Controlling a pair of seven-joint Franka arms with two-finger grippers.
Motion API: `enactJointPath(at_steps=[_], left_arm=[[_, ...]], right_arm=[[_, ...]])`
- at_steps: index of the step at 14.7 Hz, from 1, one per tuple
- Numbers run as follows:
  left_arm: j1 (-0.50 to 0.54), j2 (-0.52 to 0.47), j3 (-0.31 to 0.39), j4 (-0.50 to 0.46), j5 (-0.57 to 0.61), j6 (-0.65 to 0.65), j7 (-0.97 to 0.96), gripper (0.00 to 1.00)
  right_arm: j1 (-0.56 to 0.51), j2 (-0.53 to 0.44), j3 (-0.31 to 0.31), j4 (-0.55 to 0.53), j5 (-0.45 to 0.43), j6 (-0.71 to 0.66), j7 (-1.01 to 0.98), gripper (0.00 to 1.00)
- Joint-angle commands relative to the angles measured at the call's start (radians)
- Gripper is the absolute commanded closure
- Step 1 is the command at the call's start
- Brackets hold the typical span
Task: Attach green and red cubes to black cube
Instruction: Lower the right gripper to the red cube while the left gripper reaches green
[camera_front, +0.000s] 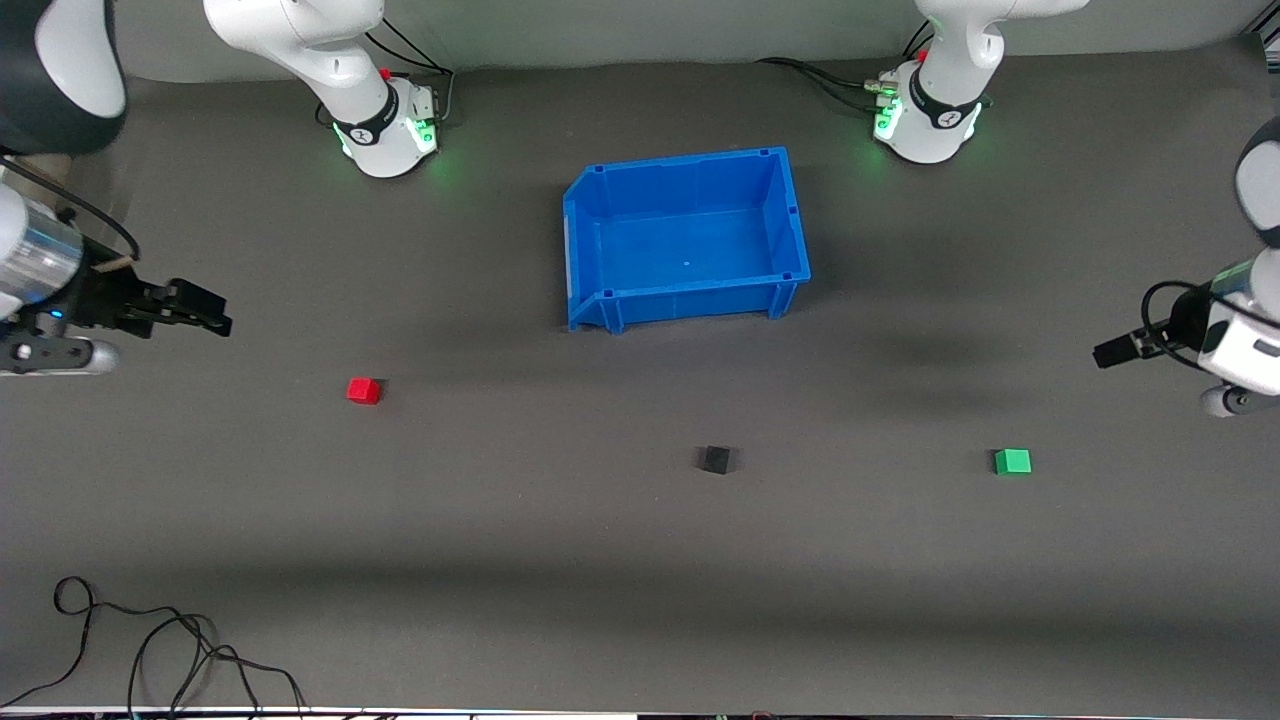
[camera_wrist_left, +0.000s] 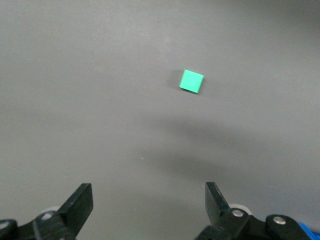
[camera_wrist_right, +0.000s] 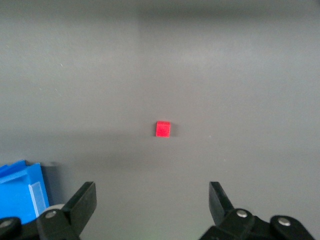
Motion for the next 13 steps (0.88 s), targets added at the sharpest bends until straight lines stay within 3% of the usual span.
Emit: enactJointPath(at_steps=[1,5,10,13], left_arm=[[0.008,-0.004,-0.002,-0.126,0.029,0.178,-0.133,0.0],[0.01,0.103,-0.002,-0.139,0.015,0.264,-0.234,0.0],[-0.005,0.291,-0.006,-0.127,0.01,0.423,-0.724,0.02],[-0.01,0.397,-0.009,-0.043,0.007,0.487,-1.008,0.07]], right_arm=[[0.005,-0.02,-0.03,-0.101,-0.011,0.072,-0.002,0.0],[0.005,-0.025,-0.042,-0.284,-0.009,0.254,-0.002,0.0],[0.011,-0.016,-0.044,-0.52,0.006,0.532,0.045,0.0],[0.025,0.044,-0.044,-0.573,0.009,0.649,0.097,0.0]])
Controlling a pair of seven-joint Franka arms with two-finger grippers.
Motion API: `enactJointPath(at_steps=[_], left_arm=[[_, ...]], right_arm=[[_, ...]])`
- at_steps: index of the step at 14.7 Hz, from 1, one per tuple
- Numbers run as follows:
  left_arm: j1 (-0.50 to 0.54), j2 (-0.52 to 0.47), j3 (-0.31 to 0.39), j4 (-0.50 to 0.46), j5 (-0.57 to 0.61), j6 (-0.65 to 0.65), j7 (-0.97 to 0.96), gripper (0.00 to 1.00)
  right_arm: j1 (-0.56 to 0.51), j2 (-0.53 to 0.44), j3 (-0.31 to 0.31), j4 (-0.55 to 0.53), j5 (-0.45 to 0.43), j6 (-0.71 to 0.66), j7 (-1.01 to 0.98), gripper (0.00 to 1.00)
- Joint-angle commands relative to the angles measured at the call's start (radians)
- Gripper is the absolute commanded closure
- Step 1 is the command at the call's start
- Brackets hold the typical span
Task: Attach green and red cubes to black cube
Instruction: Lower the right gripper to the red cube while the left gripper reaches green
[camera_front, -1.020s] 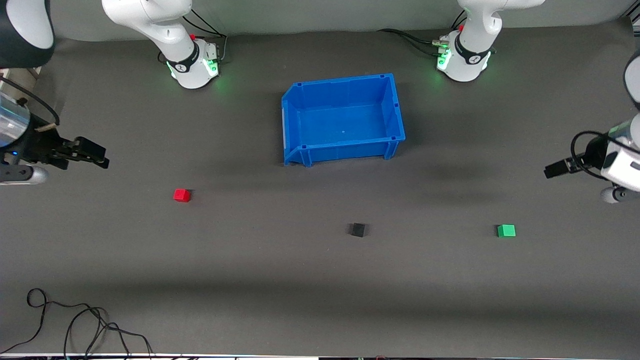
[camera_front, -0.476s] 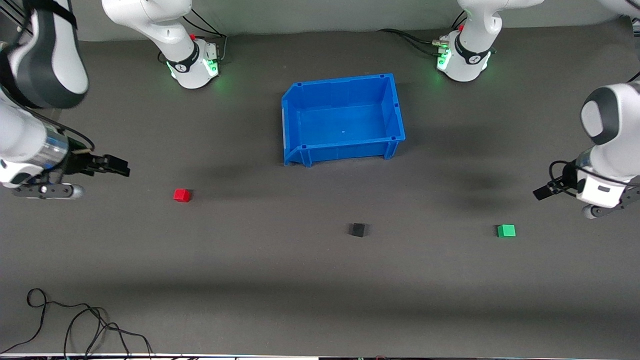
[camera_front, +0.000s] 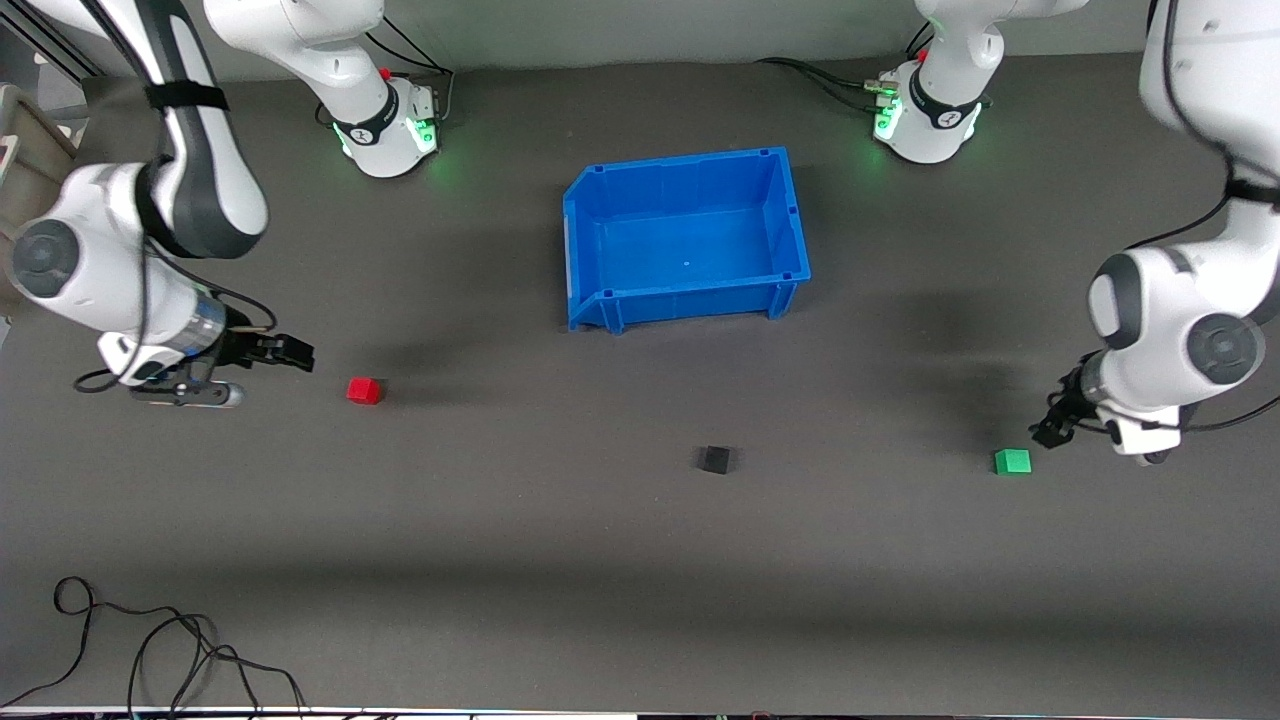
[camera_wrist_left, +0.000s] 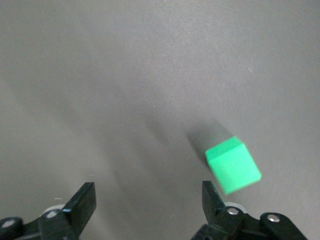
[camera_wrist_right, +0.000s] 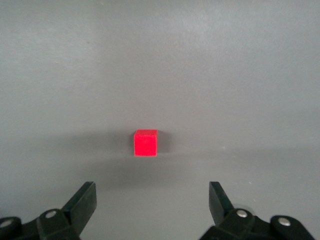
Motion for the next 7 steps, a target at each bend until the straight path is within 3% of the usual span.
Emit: enactJointPath(at_steps=[1,7], left_arm=[[-0.008,0.103,0.002,0.132,-0.019,0.002,-0.235,0.1],[0.022,0.179,0.002,0.257,-0.237,0.006,-0.255,0.12]], right_arm=[[0.025,0.048,-0.005,-0.032,0.01,0.08,0.077,0.0],[0.061,0.181,-0.005,-0.046,0.01,0.222,0.164,0.0]])
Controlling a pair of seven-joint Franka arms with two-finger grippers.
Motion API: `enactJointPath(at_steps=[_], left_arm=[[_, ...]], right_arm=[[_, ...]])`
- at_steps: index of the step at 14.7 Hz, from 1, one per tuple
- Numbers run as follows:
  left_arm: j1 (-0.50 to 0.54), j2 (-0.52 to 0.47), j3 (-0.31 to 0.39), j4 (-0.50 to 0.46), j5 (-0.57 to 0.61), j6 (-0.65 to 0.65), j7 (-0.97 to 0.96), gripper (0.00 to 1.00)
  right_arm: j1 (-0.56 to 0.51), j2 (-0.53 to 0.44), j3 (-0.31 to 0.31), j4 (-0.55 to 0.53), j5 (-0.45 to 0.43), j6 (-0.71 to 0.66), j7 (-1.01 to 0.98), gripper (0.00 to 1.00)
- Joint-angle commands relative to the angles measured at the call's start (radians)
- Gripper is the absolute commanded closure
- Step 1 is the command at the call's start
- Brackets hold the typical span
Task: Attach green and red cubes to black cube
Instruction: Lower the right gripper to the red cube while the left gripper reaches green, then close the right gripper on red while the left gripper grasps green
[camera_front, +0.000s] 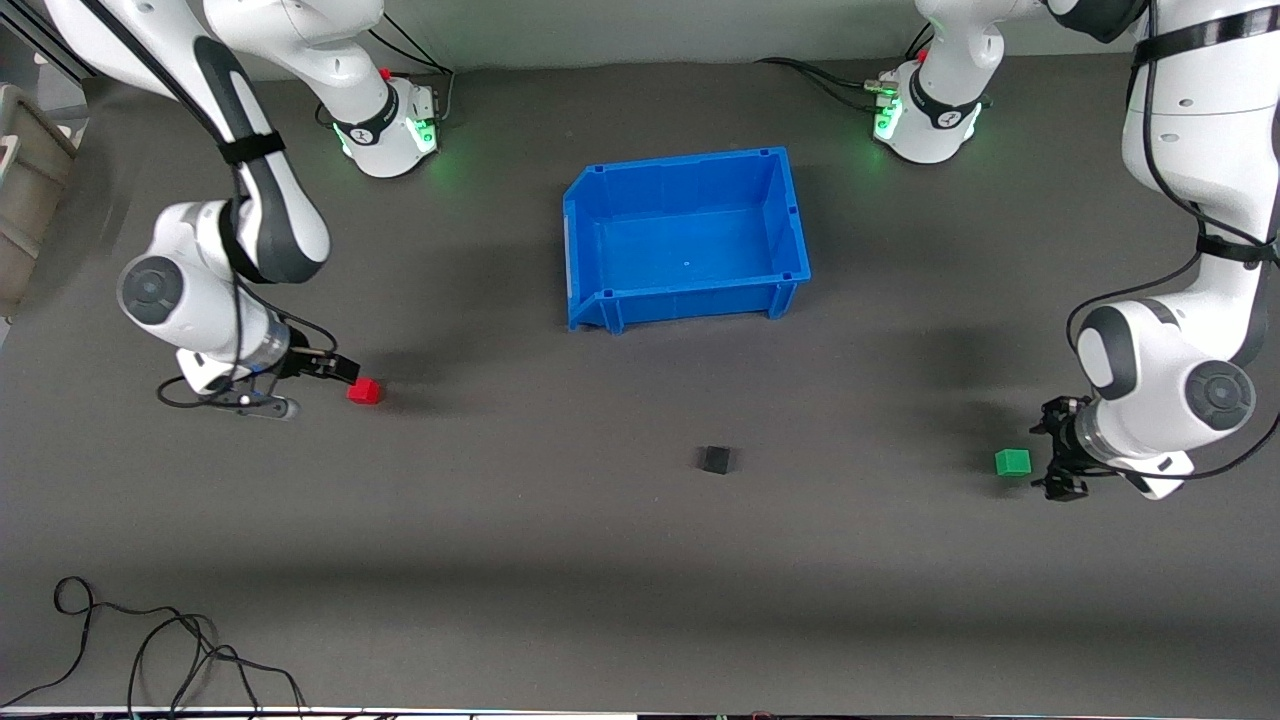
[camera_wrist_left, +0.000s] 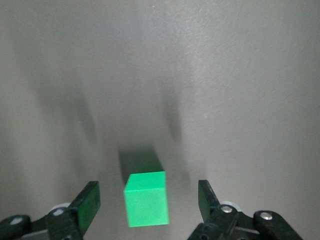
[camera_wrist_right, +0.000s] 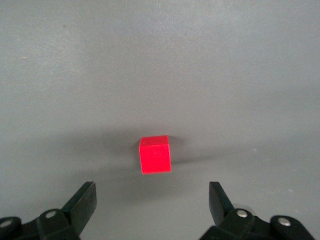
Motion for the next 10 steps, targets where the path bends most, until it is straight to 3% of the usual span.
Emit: enactJointPath(at_steps=[1,6,7,8,10], left_arm=[[0.003,0.044,0.001,0.052,-0.051,-0.015,-0.019,0.12],[-0.012,0.075,0.002,0.033,-0.051,-0.012,-0.022,0.14],[-0.01,0.072,0.001,0.034,-0.053,-0.018,-0.039,0.28],[-0.003,0.063,0.002,0.034,-0.053,-0.033,-0.039,0.52],[0.008,0.052,0.001,0.039,-0.054,-0.035,-0.037,0.87]], right_arm=[[0.007,0.064,-0.007,-0.013,0.011,0.098,0.022,0.0],[0.007,0.146,-0.005,-0.026,0.038,0.178,0.024,0.0],[0.009,0.156,-0.005,-0.026,0.038,0.191,0.024,0.0],[0.007,0.167,-0.005,-0.026,0.038,0.199,0.024,0.0],[0.007,0.186,-0.005,-0.026,0.038,0.218,0.024,0.01]])
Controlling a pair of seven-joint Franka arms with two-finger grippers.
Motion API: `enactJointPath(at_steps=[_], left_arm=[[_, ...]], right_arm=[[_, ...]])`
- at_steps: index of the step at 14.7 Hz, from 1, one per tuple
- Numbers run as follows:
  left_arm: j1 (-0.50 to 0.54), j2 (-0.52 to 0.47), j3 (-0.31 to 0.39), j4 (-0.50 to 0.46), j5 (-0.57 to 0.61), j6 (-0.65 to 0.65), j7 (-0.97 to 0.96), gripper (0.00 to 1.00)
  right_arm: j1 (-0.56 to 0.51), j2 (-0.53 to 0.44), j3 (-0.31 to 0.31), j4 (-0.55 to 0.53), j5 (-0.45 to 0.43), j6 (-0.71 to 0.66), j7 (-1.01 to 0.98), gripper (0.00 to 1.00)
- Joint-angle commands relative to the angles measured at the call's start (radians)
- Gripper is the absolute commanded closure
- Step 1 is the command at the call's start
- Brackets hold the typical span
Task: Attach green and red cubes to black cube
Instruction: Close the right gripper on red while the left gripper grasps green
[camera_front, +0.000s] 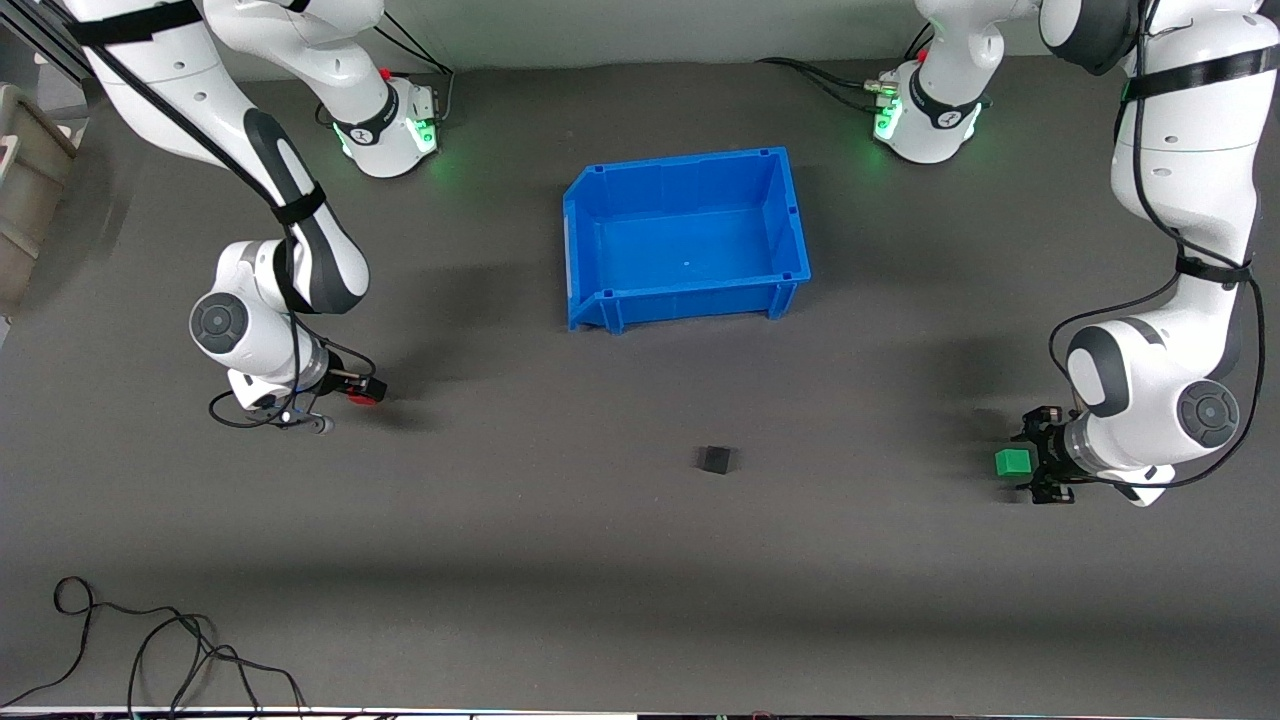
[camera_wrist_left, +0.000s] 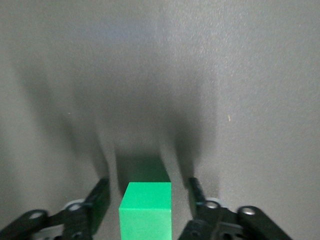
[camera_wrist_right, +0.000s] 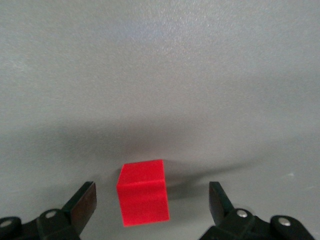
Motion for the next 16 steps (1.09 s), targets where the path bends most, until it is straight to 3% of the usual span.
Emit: enactJointPath(at_steps=[1,3,7,12,14,16], left_arm=[[0.001,-0.02,0.003,0.015,-0.009,-0.033,-0.014,1.0],[-0.008,-0.02,0.003,0.019,-0.009,-0.033,-0.015,1.0],[-0.011,-0.037,0.002,0.076,-0.018,-0.117,-0.027,1.0],[-0.038,0.017,-0.086,0.249,-0.061,-0.181,-0.251,1.0],[-0.089,0.038,-0.104,0.269,-0.049,-0.183,-0.3,1.0],[-0.17,0.061,-0.103,0.271,-0.052,-0.183,-0.319,1.0]], right_arm=[[0.008,0.021,-0.003,-0.002,0.018,0.039,0.014,0.01],[0.008,0.035,-0.003,-0.002,0.029,0.047,0.014,0.09],[0.008,0.046,-0.001,-0.002,0.049,0.063,0.013,0.11],[0.008,0.054,-0.001,-0.002,0.064,0.07,0.013,0.35],[0.008,0.061,-0.001,-0.002,0.067,0.082,0.013,0.47],[0.008,0.066,-0.001,-0.002,0.067,0.084,0.013,0.71]])
